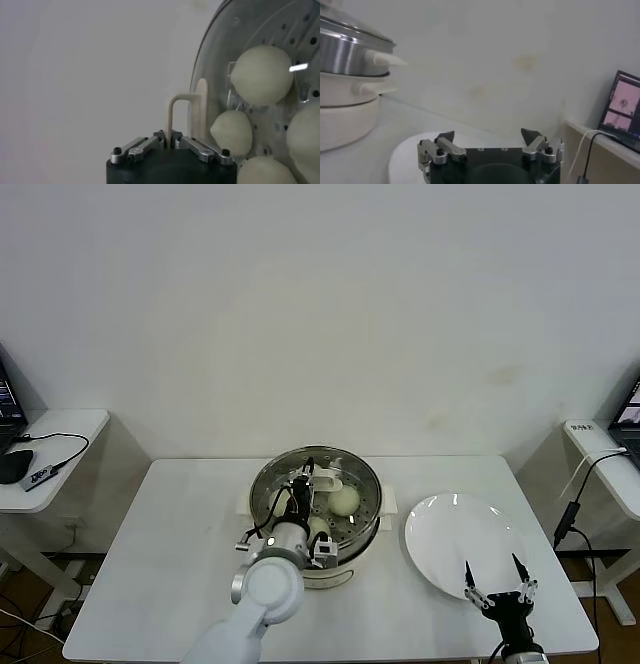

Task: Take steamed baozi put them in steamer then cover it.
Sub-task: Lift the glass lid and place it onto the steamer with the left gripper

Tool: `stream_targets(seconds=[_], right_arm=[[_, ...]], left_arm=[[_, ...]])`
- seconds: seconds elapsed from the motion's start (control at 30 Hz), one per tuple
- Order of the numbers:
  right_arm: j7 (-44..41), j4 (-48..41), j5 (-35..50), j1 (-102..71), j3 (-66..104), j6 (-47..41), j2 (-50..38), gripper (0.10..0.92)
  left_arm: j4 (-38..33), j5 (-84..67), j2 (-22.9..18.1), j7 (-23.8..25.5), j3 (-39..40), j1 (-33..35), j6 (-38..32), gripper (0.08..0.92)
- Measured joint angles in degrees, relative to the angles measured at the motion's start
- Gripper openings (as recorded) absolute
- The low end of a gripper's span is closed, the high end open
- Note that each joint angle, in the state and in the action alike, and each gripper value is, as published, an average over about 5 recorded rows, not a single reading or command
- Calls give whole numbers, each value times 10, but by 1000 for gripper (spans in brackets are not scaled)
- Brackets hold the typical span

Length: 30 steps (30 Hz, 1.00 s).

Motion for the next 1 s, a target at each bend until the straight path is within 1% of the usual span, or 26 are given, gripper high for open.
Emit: stream_targets(seconds=[0.33,0.73,0.83,1.0], right_arm=[[0,-4,-2,1,-2,2,0,823],[-1,-6,-4,2,-2,4,0,823],[-1,-6,-5,2,-2,4,0,823],[-1,-7,-6,2,-3,5,0,823]], left_arm=[[5,8,-12,-2,0,0,-3,147],[10,16,-16,-10,-6,7,-13,153],[5,17,-13,-13,-9,12,-17,206],[-11,15,-5,-19,-16,25,-23,351]])
